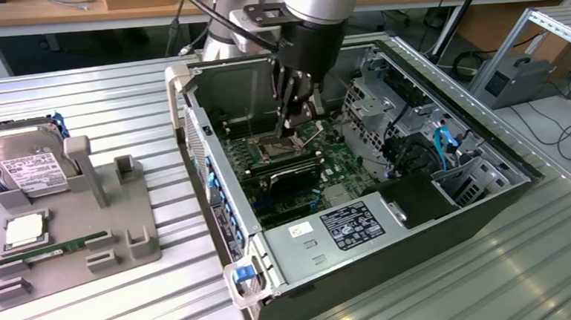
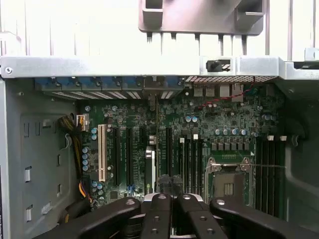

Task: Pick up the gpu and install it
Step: 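Press down on the gpu until it lock into place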

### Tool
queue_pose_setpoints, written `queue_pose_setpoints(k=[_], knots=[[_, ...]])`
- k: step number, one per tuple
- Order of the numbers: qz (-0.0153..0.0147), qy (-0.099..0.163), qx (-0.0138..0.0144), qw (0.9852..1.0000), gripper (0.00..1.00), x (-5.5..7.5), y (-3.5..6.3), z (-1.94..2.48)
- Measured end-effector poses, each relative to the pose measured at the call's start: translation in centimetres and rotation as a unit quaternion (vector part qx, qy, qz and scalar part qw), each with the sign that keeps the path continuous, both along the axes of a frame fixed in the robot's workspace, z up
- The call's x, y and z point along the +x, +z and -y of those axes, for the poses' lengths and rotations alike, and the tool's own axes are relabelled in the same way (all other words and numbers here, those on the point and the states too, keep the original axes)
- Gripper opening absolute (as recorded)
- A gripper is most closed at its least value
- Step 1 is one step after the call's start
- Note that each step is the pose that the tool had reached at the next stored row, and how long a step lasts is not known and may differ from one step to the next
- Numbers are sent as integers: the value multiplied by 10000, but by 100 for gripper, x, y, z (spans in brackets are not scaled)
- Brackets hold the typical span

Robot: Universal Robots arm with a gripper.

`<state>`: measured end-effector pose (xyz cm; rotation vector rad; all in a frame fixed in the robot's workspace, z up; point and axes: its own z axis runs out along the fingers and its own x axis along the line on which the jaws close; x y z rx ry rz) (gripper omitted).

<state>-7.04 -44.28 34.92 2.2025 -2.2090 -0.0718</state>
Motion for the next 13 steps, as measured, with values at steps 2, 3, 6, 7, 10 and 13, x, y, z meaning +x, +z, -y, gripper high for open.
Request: queue_pose_setpoints(k=[2,3,6,7,10,13], knots=[[-1,0,-2,10000,11,-2,-1,0],[-2,0,-2,10000,11,-11,-38,0],[-3,0,-1,10000,11,-139,-185,1],[-3,0,-2,10000,11,-168,-210,1],[-3,1,-1,10000,11,-224,-348,1],[-6,2,-1,10000,11,-239,-485,5]])
